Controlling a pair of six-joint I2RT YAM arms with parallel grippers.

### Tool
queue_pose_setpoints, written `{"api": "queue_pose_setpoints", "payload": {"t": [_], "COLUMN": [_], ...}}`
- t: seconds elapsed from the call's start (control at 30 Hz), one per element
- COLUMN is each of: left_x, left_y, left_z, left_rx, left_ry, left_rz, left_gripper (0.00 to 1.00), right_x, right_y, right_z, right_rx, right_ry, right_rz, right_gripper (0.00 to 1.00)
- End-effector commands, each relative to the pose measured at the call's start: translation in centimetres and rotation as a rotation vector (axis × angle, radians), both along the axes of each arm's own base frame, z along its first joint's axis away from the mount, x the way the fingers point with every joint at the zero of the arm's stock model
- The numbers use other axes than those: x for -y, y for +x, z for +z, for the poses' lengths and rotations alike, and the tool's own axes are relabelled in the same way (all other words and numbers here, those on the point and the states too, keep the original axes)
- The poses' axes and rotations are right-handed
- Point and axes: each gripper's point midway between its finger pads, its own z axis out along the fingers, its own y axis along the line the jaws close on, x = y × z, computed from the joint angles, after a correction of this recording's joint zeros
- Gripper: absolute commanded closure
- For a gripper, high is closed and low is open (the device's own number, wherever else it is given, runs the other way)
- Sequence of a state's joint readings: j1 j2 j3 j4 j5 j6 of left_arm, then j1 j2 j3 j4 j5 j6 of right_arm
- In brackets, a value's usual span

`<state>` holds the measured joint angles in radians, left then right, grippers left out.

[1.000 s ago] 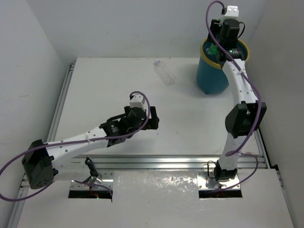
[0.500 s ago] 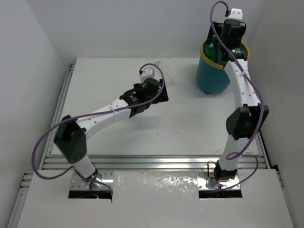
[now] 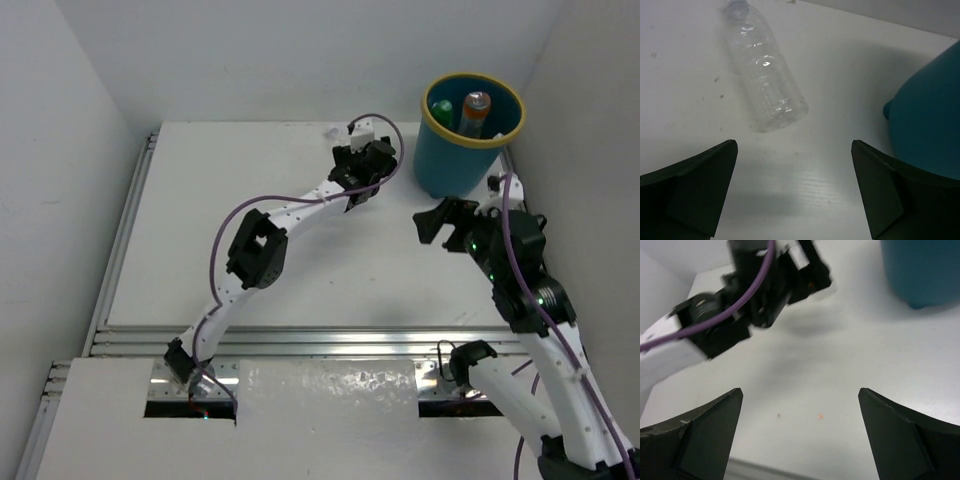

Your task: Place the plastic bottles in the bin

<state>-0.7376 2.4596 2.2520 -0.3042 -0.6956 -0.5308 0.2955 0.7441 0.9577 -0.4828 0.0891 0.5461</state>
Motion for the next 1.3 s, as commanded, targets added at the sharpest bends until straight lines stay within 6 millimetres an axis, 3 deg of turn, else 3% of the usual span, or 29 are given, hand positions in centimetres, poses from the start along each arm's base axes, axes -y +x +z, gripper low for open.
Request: {"api": "queue_pose_setpoints", "payload": {"t": [0.0, 0.1, 0.13, 0.17, 0.27, 0.47, 0.7, 0.9, 1.03, 1.13, 1.27], "left_x": [-0.9, -1.5, -1.5, -1.9, -2.6, -1.5, -0.2, -0.7, -1.3, -2.6, -4.9], "left_y": [4.5, 6.7, 7.3, 8.0, 9.7, 11.7, 11.6, 10.8, 9.9, 9.1, 7.0], "left_z": [3.4, 4.2, 2.4, 3.3, 1.7, -0.2, -3.5, -6.3, -7.7, -8.7, -9.1], "left_rx": [0.177, 0.267, 0.259, 0.285, 0.299, 0.32, 0.284, 0.179, 0.1, 0.026, -0.078], "left_ry": [-0.034, -0.065, -0.044, -0.044, -0.05, -0.118, -0.079, 0.001, 0.051, 0.103, 0.158], "left_rz": [0.048, 0.057, 0.057, 0.07, 0.046, -0.096, -0.19, -0.206, -0.204, -0.183, -0.17], "left_gripper": [0.05, 0.05, 0.05, 0.05, 0.05, 0.05, 0.1, 0.18, 0.33, 0.56, 0.78], "right_x": [-2.0, -2.4, -2.4, -2.5, -2.5, -2.5, -2.5, -2.6, -2.6, -2.4, -2.1], "right_y": [-3.2, -5.6, -6.4, -6.9, -8.0, -9.0, -8.8, -9.1, -9.5, -9.7, -9.9], "right_z": [0.0, -0.5, -0.3, -0.3, 0.3, 1.2, 0.3, 0.4, 0.9, 1.2, 1.7], "right_rx": [0.018, -0.019, -0.01, -0.013, 0.021, 0.064, 0.053, 0.061, 0.079, 0.089, 0.102], "right_ry": [0.108, 0.09, 0.093, 0.096, 0.101, 0.094, 0.082, 0.091, 0.095, 0.095, 0.077], "right_rz": [0.126, 0.199, 0.215, 0.228, 0.253, 0.28, 0.282, 0.292, 0.295, 0.293, 0.284], "right_gripper": [0.01, 0.01, 0.01, 0.01, 0.01, 0.01, 0.01, 0.01, 0.01, 0.01, 0.01]}}
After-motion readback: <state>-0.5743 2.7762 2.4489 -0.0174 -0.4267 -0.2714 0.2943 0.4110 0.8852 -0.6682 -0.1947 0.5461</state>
